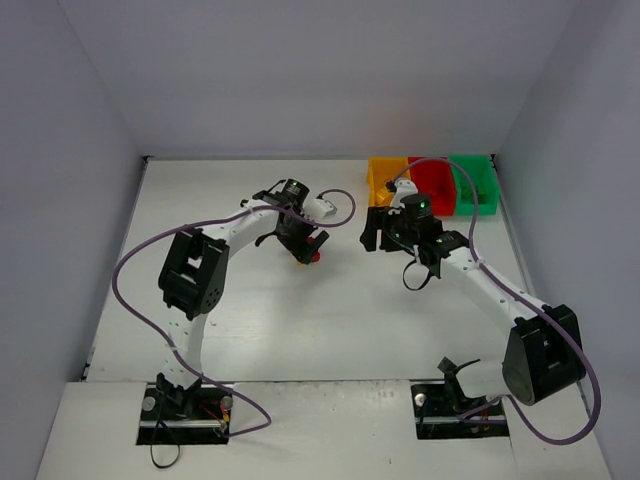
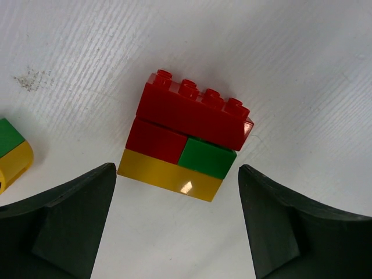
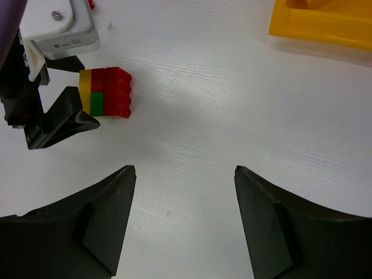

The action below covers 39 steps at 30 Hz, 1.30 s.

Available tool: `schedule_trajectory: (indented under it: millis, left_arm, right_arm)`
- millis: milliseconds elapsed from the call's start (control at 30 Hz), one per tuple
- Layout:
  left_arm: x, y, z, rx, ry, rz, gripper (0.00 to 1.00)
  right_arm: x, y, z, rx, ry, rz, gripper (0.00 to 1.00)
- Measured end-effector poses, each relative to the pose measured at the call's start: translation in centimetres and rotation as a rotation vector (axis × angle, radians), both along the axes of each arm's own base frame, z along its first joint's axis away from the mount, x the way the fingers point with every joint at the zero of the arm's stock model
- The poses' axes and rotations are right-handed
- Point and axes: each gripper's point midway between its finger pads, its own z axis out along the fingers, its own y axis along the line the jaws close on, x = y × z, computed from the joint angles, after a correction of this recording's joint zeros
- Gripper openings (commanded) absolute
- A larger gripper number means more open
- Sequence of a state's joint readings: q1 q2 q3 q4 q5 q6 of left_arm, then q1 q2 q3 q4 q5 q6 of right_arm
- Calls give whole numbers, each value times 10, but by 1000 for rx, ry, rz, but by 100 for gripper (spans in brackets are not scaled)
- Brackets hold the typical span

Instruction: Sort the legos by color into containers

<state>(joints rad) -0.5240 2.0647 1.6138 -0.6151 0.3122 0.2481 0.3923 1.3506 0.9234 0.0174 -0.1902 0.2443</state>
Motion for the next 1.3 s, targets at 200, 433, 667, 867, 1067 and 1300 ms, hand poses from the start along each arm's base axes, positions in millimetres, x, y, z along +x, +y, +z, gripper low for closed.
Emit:
schedule_trajectory:
  millis: [200,433,667,867,1067,1300]
  left_arm:
    - [8,1,-9,21,-23,-4,79]
    - [13,0,-20,30,-38,-37,79]
    - [21,-4,-18,18,-80,-57,79]
    - [19,-5,-18,7,-70,-61,46]
    - [10,-3,-18,-9,-69,-65,29]
    - [-15,7,35,-102,-172,-35,32]
  right_arm:
    - [0,-1,0,-3,-1,3,66]
    - [-1,-2,-4,-1,8,10,65]
    - [-7,-2,-10,4,30,23,65]
    - [-9,-1,-12,12,38,33,63]
    - [-11,3,-11,34,47,54,59]
    - [-10,22,17,149,76,97,55]
